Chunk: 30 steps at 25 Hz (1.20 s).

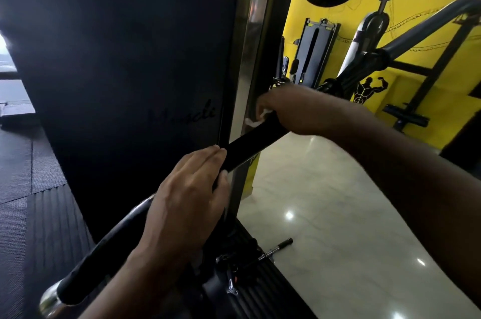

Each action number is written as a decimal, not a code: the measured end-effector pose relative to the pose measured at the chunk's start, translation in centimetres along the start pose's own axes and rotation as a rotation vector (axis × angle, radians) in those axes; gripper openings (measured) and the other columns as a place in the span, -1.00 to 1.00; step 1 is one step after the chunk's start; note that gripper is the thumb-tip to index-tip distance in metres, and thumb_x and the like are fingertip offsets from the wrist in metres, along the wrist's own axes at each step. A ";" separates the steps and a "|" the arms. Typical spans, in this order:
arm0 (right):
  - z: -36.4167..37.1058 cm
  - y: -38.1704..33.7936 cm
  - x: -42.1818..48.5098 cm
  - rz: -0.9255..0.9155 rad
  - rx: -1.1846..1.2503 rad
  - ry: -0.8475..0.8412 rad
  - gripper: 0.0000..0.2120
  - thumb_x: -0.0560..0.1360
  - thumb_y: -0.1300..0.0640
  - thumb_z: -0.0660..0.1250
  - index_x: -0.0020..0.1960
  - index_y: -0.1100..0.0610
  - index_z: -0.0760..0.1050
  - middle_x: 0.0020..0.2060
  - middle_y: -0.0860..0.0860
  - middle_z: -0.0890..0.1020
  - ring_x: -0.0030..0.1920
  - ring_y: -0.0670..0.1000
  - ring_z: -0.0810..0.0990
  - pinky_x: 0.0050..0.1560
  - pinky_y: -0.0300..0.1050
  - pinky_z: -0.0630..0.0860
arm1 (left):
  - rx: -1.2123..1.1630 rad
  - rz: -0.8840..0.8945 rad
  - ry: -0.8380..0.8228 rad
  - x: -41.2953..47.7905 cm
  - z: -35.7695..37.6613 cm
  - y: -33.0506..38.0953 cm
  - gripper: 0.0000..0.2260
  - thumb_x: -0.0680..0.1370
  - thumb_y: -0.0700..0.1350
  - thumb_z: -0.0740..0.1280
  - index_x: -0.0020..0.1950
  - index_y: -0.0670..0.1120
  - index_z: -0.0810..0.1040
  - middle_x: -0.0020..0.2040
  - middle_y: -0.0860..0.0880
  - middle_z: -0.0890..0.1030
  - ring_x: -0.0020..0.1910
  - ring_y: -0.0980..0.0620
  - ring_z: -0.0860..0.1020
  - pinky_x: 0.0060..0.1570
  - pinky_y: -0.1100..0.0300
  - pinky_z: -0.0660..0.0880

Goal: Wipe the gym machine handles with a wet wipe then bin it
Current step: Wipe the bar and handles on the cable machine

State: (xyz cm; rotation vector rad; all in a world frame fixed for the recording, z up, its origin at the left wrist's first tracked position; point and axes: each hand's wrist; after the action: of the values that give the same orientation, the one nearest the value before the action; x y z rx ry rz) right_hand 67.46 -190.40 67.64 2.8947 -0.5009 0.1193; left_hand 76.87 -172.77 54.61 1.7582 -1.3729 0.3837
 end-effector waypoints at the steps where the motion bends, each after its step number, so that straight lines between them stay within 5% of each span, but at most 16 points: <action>1: 0.1 0.1 -0.3 0.021 -0.020 0.040 -0.79 0.57 0.24 0.24 0.18 0.09 0.51 -0.04 -0.05 0.51 0.09 -0.01 0.53 0.03 -0.23 0.37 | -0.006 0.006 -0.004 0.2 0.0 0.1 -0.71 0.58 -0.16 0.34 0.30 -0.17 0.57 0.25 -0.04 0.60 0.27 0.08 0.51 0.27 0.28 0.38; 3: 1.1 -0.4 -1.3 0.009 -0.024 0.160 -0.80 0.56 0.25 0.27 0.17 0.11 0.51 -0.02 0.00 0.57 0.05 -0.01 0.53 0.05 -0.16 0.47 | -0.007 0.016 0.007 0.4 0.0 0.2 -0.71 0.56 -0.16 0.35 0.28 -0.18 0.59 0.24 -0.05 0.61 0.25 0.07 0.53 0.26 0.30 0.38; 6: 3.9 -2.0 -3.8 0.153 0.218 0.572 -0.85 0.53 0.17 0.35 0.09 0.14 0.54 -0.09 -0.03 0.59 -0.12 -0.09 0.53 -0.11 -0.18 0.52 | 0.005 0.005 0.024 0.7 -0.3 0.4 -0.67 0.54 -0.10 0.29 0.27 -0.17 0.59 0.22 -0.04 0.62 0.24 0.07 0.53 0.24 0.29 0.40; 12: 11.4 -7.0 -4.6 0.411 0.956 1.039 -0.81 0.51 0.18 0.37 0.11 0.11 0.61 0.03 -0.01 0.64 0.04 -0.08 0.63 0.01 -0.11 0.63 | 0.029 -0.004 0.040 0.7 -0.2 -0.2 -0.71 0.57 -0.15 0.32 0.27 -0.18 0.59 0.22 -0.07 0.62 0.24 0.06 0.52 0.26 0.39 0.30; 16: 12.6 -10.2 -3.0 0.693 1.963 1.068 -0.79 0.50 0.32 0.37 0.11 0.15 0.59 0.00 0.04 0.69 0.07 -0.01 0.66 0.04 -0.19 0.59 | -0.007 -0.015 0.009 0.9 0.0 -0.2 -0.68 0.52 -0.19 0.38 0.28 -0.19 0.59 0.22 -0.08 0.62 0.24 0.09 0.50 0.28 0.53 0.20; 18: 12.4 -10.7 -2.4 0.732 2.223 1.021 -0.82 0.52 0.30 0.34 0.11 0.18 0.57 -0.02 0.08 0.68 0.05 0.00 0.65 0.05 -0.18 0.58 | 0.001 0.003 0.012 0.9 0.2 -0.3 -0.68 0.52 -0.20 0.38 0.27 -0.20 0.59 0.22 -0.09 0.62 0.24 0.08 0.51 0.31 0.49 0.20; 23: 10.6 -7.4 -1.1 0.705 2.579 1.110 -0.77 0.58 0.28 0.24 0.20 0.26 0.53 0.11 0.20 0.65 0.15 0.07 0.61 0.23 -0.09 0.53 | -0.004 0.009 0.049 1.0 0.3 -0.8 -0.69 0.53 -0.20 0.36 0.26 -0.21 0.59 0.21 -0.09 0.62 0.24 0.06 0.52 0.32 0.45 0.23; 26: 10.9 -6.8 -0.5 0.644 2.716 1.026 -0.74 0.62 0.25 0.18 0.24 0.30 0.50 0.17 0.22 0.62 0.19 0.08 0.60 0.28 -0.06 0.51 | 0.005 0.044 0.109 1.0 0.3 -0.8 -0.75 0.58 -0.20 0.34 0.24 -0.21 0.61 0.20 -0.09 0.63 0.22 0.06 0.54 0.30 0.39 0.32; 30: 11.0 -6.0 -0.7 0.569 2.680 1.101 -0.75 0.59 0.24 0.24 0.22 0.29 0.53 0.14 0.19 0.65 0.14 0.04 0.64 0.23 -0.12 0.54 | 0.037 0.110 0.134 0.9 0.5 -1.1 -0.77 0.60 -0.23 0.34 0.24 -0.22 0.60 0.21 -0.11 0.62 0.23 0.02 0.56 0.26 0.23 0.43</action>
State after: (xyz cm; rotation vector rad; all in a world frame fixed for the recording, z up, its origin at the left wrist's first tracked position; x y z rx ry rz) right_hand 69.37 -186.93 55.67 -0.2892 0.2771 -1.1494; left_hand 78.03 -173.70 54.45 1.6600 -1.3772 0.5798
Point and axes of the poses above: each hand's wrist, its own x-axis towards the middle knuckle, its own z-axis out of the palm, y = z × x
